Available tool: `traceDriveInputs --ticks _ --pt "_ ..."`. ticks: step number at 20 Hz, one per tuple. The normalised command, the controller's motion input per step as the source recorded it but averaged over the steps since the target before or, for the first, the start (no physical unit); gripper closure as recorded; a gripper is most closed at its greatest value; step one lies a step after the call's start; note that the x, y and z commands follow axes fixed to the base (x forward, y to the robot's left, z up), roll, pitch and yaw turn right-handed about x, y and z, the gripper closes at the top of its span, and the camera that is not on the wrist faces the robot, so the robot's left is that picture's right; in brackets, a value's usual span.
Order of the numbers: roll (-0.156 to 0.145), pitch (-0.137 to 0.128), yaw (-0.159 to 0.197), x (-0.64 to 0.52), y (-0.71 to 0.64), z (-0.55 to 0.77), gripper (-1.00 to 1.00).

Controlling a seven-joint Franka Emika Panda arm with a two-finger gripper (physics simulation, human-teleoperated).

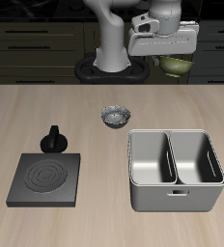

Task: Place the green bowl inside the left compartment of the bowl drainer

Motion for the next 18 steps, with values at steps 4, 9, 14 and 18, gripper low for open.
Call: traceDriveInputs --ticks 4,9,14,18 --pt "0.007 0.014 0.008 0.34 0.15 0.28 1.00" --pt "-0.022 0.018 0.012 0.37 0.02 0.14 1.00" --pt "-0.033 0.033 0.000 0.49 -0.06 0.04 1.00" --pt "-0.041 -0.002 -0.006 0.39 -0.15 0.11 1.00"
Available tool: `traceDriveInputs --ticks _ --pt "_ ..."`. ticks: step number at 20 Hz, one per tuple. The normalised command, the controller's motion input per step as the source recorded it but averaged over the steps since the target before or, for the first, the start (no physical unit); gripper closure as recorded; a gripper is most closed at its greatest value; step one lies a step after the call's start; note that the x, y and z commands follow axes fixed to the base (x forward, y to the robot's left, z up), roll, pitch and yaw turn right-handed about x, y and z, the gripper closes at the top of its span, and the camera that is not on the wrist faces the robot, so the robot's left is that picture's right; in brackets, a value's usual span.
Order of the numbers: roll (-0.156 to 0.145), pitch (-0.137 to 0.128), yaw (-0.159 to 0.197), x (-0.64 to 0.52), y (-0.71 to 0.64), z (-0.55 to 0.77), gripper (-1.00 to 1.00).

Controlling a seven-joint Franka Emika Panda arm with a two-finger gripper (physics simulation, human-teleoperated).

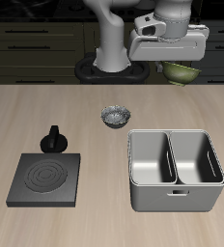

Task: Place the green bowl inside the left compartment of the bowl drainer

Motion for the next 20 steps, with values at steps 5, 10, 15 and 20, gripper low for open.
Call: traceDriveInputs --ticks 5,10,15,20 --pt "0.011 0.004 -0.011 0.50 -0.05 0.18 1.00" --pt "-0.030 -0.021 0.027 0.29 0.01 0.15 1.00" --pt "-0.002 -0.006 0.020 0.35 0.18 0.18 1.00" --pt "0.049 0.010 0.009 0.23 0.12 0.03 1.00"
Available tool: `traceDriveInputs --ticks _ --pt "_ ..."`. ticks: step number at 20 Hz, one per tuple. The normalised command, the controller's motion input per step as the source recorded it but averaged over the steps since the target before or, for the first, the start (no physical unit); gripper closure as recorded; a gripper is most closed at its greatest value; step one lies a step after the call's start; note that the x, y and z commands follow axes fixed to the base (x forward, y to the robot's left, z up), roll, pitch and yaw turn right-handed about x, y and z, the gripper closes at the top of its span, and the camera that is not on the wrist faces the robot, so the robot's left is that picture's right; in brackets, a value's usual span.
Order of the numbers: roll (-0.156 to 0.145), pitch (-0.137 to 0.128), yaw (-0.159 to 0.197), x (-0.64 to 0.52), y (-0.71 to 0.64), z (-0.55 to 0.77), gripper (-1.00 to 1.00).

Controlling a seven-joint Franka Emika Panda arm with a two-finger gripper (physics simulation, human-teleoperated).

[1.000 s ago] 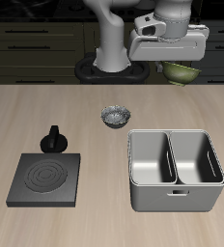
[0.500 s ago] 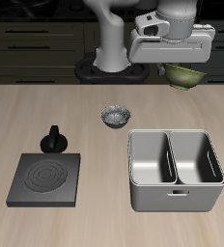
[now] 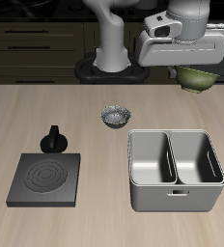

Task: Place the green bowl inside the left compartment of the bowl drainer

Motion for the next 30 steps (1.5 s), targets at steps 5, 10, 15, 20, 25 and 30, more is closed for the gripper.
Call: traceDriveInputs --ticks 5,10,15,20,25,30 --pt "0.030 0.019 -0.005 0.23 0.10 -0.03 1.00" --pt "0.002 0.019 -0.023 0.23 -0.05 -0.04 1.00" --pt "0.009 -0.009 -0.002 0.09 -0.01 -0.03 1.00" --pt "0.023 0.009 -0.020 0.03 -0.04 -0.10 1.00" --pt "0.019 0.008 0.000 0.04 -0.06 -0.20 1.00" --pt "0.003 0.012 0.009 0.00 -0.15 -0.13 1.00"
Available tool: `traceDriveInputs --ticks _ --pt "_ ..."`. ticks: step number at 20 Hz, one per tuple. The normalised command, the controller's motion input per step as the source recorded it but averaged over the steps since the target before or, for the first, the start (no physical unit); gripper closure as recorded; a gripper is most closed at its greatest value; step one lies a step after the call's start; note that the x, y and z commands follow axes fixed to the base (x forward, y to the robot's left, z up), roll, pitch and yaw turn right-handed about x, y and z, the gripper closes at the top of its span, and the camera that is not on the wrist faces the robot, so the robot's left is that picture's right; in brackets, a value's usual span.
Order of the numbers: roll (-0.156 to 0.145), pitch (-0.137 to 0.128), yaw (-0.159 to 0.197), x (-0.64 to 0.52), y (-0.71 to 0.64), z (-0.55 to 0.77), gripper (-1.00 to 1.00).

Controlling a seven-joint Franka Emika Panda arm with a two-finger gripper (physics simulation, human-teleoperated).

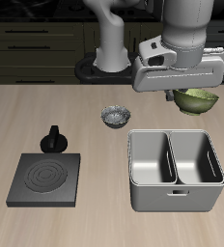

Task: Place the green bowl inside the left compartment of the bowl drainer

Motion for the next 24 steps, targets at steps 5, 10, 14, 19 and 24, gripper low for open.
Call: traceDriveInputs --ticks 5,10,14,19,24 --pt "-0.001 0.003 0.005 -0.01 -0.04 -0.09 1.00" --pt "0.047 0.017 0.012 -0.05 0.19 -0.19 1.00" --pt "0.057 0.019 0.006 -0.10 0.24 -0.13 1.00" --pt "0.050 0.007 0.024 -0.04 0.23 -0.17 1.00" --pt "-0.001 0.034 0.019 0.09 -0.01 -0.28 1.00"
